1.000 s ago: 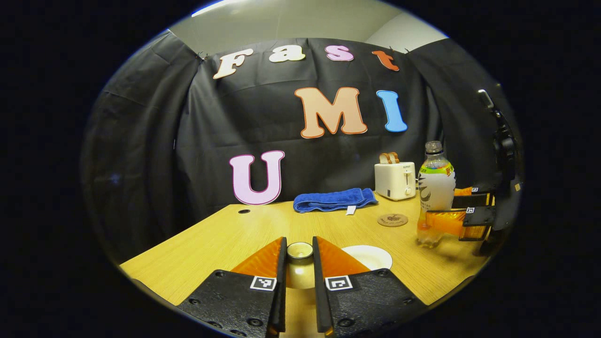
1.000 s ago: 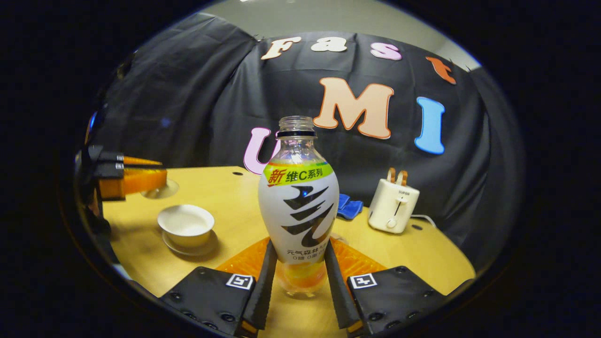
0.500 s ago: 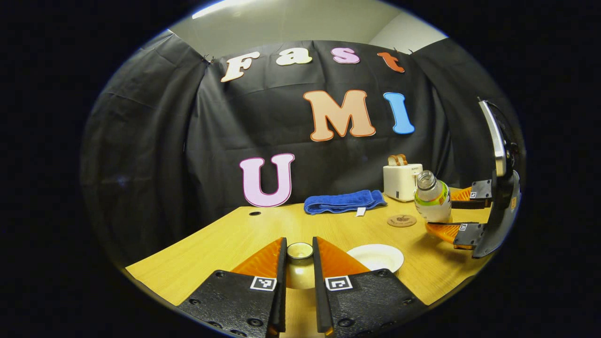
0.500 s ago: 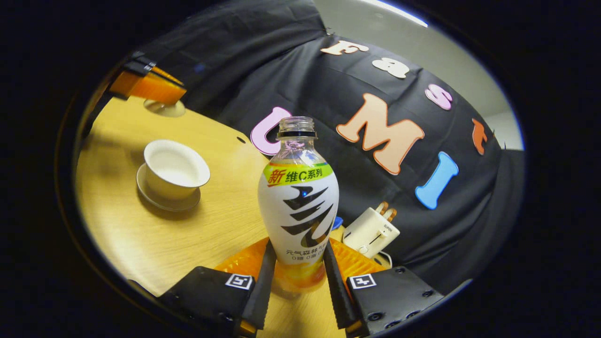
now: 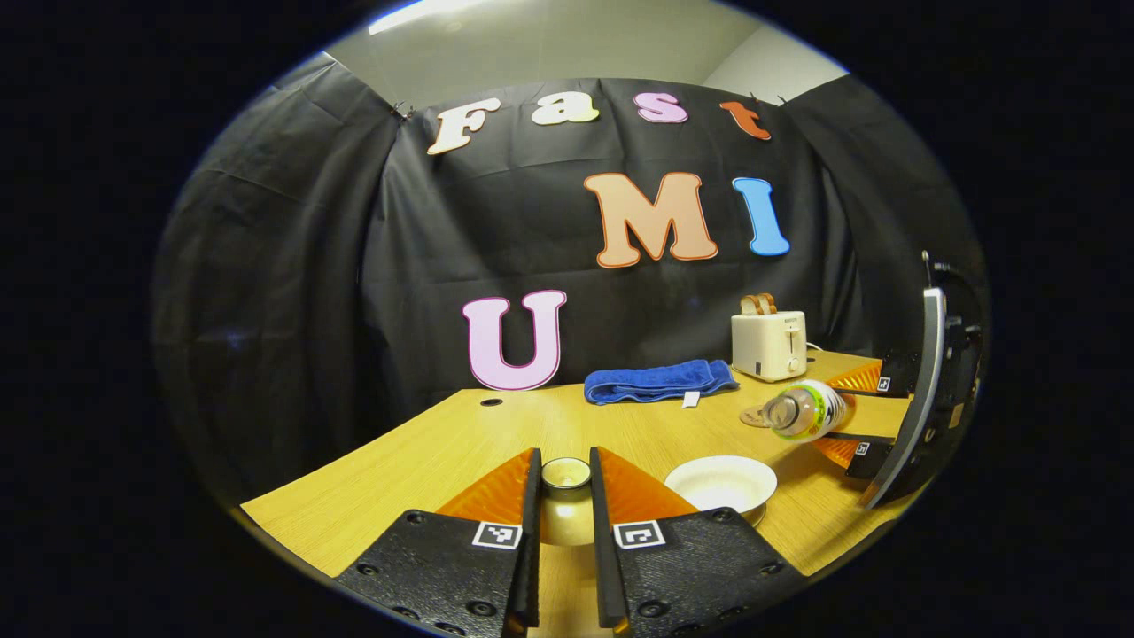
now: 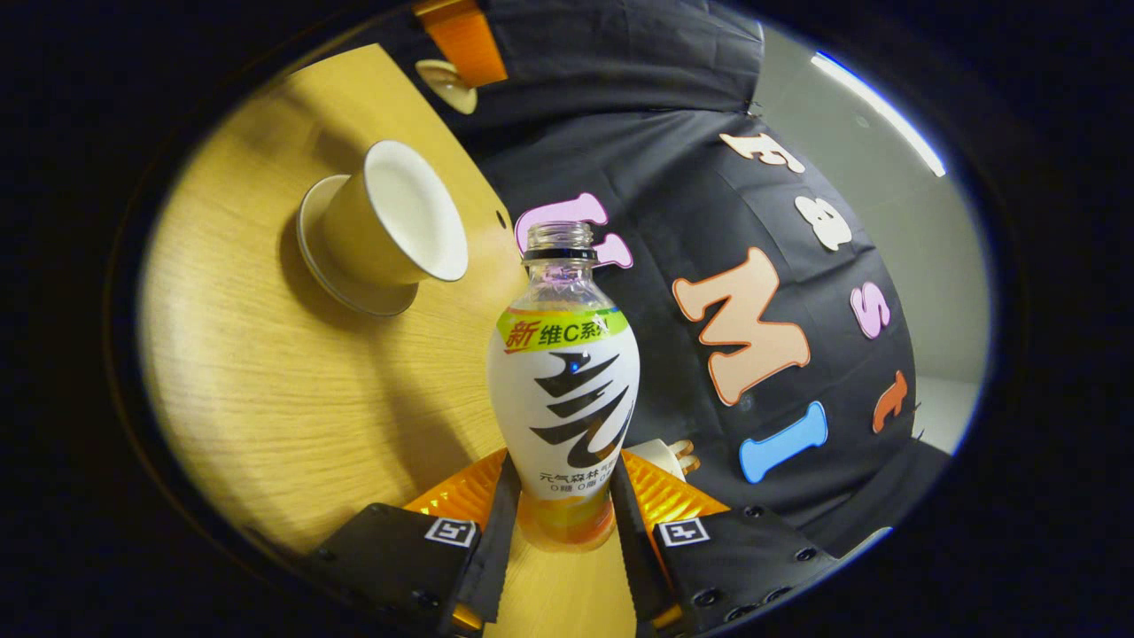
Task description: Open the teacup lid with one hand, grasp the water bottle and pour water into the teacup with the other hand; after pouring, place the water bottle on the coaster and then close the teacup lid.
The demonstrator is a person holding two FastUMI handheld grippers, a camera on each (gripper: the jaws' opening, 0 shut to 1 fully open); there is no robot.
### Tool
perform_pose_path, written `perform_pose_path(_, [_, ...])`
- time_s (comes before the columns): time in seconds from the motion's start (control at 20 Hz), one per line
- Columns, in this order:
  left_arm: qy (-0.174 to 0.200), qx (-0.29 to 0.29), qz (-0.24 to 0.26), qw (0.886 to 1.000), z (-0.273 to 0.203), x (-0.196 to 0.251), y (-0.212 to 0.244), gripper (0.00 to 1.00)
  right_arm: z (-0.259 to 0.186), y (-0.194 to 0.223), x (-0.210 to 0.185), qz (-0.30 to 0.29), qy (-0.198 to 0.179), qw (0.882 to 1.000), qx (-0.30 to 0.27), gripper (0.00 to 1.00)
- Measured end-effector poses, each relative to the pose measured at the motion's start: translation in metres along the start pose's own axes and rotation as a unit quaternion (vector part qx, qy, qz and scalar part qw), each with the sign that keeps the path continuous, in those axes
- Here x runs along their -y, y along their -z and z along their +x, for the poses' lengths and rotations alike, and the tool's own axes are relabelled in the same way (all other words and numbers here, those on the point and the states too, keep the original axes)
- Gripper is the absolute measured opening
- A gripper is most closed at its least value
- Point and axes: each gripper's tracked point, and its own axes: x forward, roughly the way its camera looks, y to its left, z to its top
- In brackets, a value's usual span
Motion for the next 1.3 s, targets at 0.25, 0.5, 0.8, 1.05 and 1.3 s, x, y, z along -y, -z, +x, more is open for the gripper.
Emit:
perform_pose_path(0.25, [0.001,0.002,0.001,1.0,-0.001,-0.001,-0.001,0.23,0.011,-0.001,0.003,-0.059,0.001,0.998,0.005,0.59])
perform_pose_path(0.5, [0.0,0.004,-0.001,1.0,-0.001,-0.002,-0.001,0.23,0.01,-0.01,-0.001,-0.117,0.004,0.993,0.021,0.59])
perform_pose_path(0.8, [-0.001,0.005,-0.001,1.0,0.0,-0.005,-0.003,0.23,0.007,-0.015,0.008,-0.185,0.017,0.982,0.037,0.59])
perform_pose_path(1.05, [0.0,0.002,-0.01,1.0,0.0,-0.006,-0.002,0.24,0.008,-0.024,0.014,-0.251,0.019,0.966,0.054,0.6])
perform_pose_path(1.3, [-0.001,0.001,-0.016,1.0,0.0,-0.01,0.0,0.23,0.017,-0.03,0.028,-0.304,0.024,0.95,0.068,0.59])
